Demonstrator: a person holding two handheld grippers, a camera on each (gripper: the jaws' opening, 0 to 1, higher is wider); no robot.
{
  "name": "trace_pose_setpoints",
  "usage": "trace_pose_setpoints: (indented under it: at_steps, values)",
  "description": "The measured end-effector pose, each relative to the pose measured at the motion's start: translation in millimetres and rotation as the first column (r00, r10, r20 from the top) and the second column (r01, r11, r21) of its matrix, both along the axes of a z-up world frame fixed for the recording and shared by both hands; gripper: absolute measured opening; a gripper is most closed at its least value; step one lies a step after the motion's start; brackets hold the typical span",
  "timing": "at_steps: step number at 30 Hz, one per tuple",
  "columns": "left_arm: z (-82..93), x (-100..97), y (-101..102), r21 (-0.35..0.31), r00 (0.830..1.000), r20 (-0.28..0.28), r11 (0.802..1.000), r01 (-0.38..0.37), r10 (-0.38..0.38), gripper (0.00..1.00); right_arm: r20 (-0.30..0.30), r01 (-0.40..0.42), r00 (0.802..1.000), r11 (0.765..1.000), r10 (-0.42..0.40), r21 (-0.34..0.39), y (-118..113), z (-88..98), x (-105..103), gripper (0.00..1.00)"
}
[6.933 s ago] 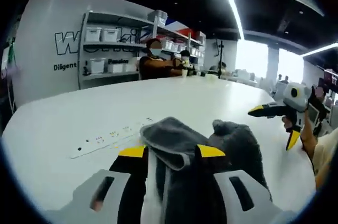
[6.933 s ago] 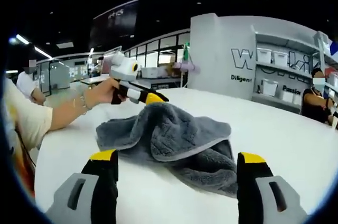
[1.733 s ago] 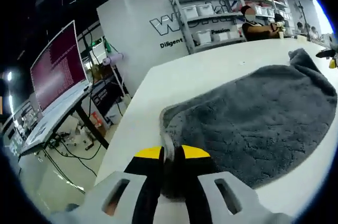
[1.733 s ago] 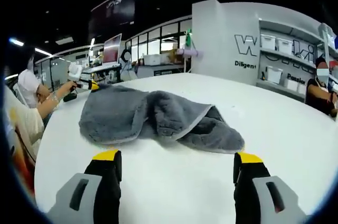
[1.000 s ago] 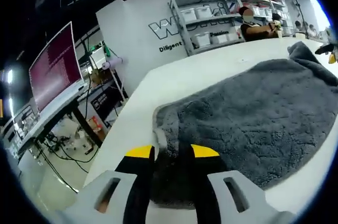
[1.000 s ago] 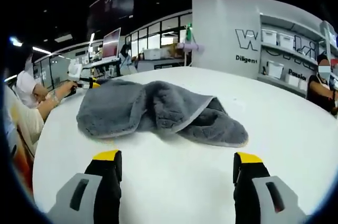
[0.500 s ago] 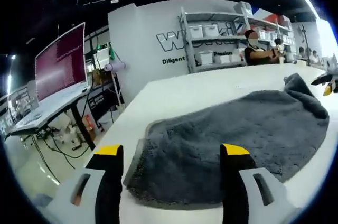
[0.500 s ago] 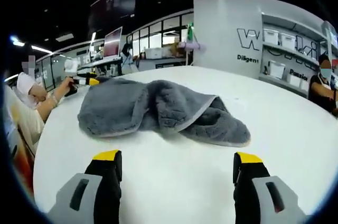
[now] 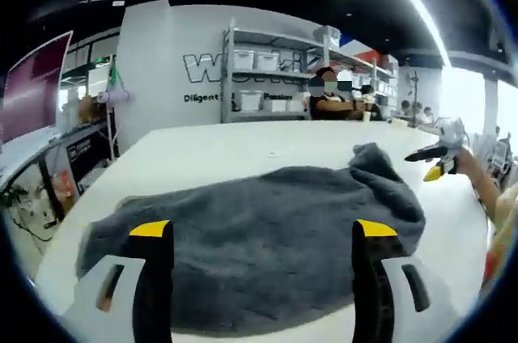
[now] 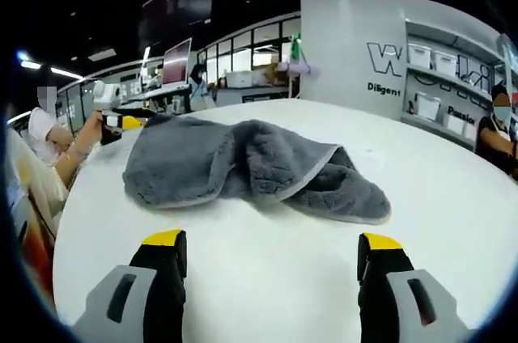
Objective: Fold the towel on the table until its edges align and the towel forms a compact rectangular stack.
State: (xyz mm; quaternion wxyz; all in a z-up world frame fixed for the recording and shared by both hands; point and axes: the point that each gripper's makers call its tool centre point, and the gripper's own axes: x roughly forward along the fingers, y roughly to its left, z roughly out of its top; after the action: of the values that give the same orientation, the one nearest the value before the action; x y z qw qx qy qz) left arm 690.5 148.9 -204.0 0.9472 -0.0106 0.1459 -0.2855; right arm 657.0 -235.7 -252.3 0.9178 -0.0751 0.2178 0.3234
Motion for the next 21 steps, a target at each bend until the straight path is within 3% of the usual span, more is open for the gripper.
trace_pose_setpoints:
  at_steps: [4,7,14,21]
  values:
    - [5.3,-5.5,-43,-0.066,0.991,-0.041,0.99,0.128,-0.131,0.98,-0.011,-0.008,1.0,1.0,0.008,-0.003,2,-1.2,-1,0.89]
    - [8.7,-2.7,-64,-0.097,0.983,-0.048,0.981,0.17,-0.175,0.99,-0.008,-0.013,1.0,1.0,0.013,0.004,5,1.3,-3,0.9]
    - [25.4,11.7,-107,-0.101,0.965,-0.034,0.962,0.255,-0.26,0.99,0.007,-0.034,0.999,0.999,0.034,0.005,14,7.4,-10,0.92]
    - [13.0,9.4,-146,-0.065,0.938,0.002,0.936,0.346,-0.346,0.98,0.018,-0.07,0.997,0.998,0.07,0.0,26,10.1,-19,0.93]
